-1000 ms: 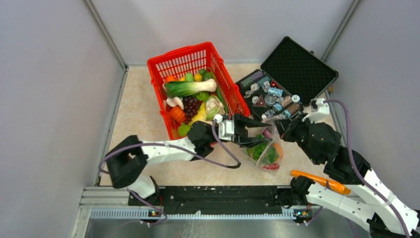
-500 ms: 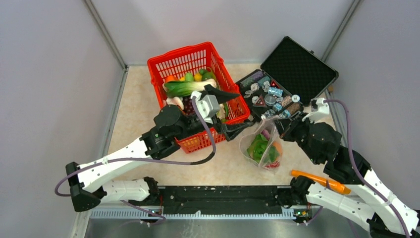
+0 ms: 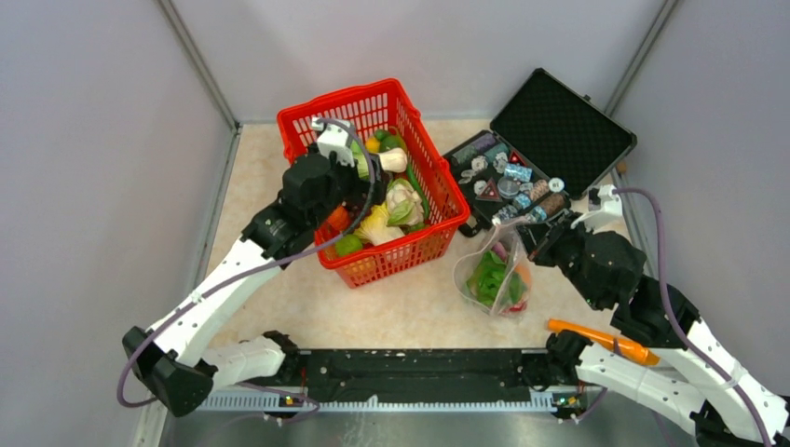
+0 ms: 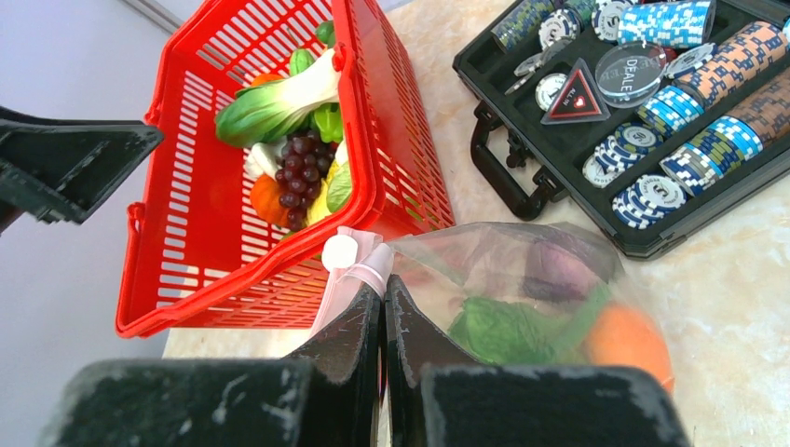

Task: Place the food in the zip-top bag and seal the zipper
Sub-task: Pick up the fake fruit from the bin.

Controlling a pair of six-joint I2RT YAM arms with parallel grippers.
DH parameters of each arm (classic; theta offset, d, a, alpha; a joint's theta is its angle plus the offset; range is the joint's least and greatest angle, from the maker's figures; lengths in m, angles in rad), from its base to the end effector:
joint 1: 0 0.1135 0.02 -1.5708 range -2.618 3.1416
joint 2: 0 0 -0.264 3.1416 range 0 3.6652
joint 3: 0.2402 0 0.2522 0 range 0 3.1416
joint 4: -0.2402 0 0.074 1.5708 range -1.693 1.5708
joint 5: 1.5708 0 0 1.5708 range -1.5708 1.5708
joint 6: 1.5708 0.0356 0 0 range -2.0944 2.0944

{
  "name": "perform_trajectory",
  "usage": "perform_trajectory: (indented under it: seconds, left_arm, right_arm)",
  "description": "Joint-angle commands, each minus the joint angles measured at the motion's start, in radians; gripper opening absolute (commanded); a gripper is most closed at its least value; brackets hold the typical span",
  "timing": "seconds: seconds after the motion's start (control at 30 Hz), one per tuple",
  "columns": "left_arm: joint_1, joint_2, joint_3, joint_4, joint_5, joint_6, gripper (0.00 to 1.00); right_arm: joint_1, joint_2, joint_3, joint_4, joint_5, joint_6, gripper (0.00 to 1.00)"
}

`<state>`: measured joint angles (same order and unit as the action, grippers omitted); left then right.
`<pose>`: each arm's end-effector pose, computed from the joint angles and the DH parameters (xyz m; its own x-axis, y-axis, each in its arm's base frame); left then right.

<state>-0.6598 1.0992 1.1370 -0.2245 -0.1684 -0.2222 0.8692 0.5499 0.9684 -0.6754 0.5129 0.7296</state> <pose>0.2010 -0.1484 0.3976 -0.2475 -0.0829 -0.9653 0.4302 0.8833 -0.1862 0.0753 0.0620 0.3792 -0.3617 0.4718 -0.8041 -0.1584 0.8188 0.5518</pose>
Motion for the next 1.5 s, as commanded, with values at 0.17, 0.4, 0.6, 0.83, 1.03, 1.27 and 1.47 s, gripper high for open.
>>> perform_trajectory:
  seconds: [0.17, 0.4, 0.6, 0.83, 1.03, 1.27, 1.47]
  left_arm:
    - [0.189, 0.232, 0.175, -0.294, 0.144, -0.018, 0.99]
    - [0.234, 0.392, 0.304, -0.428, 0.084, 0.095, 0.99]
    - [0.234, 0.609, 0.559, -0.725, 0.016, 0.276, 0.99]
    - [0.234, 0.723, 0.623, -0.879, -0.118, 0.420, 0.99]
    - [0.235, 0.793, 0.629, -0.880, -0.166, 0.441, 0.98]
    - [0.243, 0.864, 0.633, -0.911, -0.223, 0.422, 0.85]
    - [0.253, 0.849, 0.614, -0.930, -0.183, 0.423, 0.88]
  right_arm:
    - [-0.005, -0.007, -0.005, 0.091, -0.015, 0.008, 0.00]
    - [-0.005, -0.012, -0.014, 0.081, -0.023, 0.009, 0.00]
    - [-0.006, -0.039, -0.015, 0.082, -0.015, -0.013, 0.00]
    - [-0.005, -0.083, -0.015, 0.070, 0.003, -0.023, 0.00]
    - [-0.006, -0.083, -0.015, 0.075, -0.005, -0.030, 0.00]
    - [-0.005, -0.066, -0.023, 0.095, -0.032, -0.023, 0.00]
    - [-0.004, -0.058, -0.019, 0.100, -0.036, -0.022, 0.00]
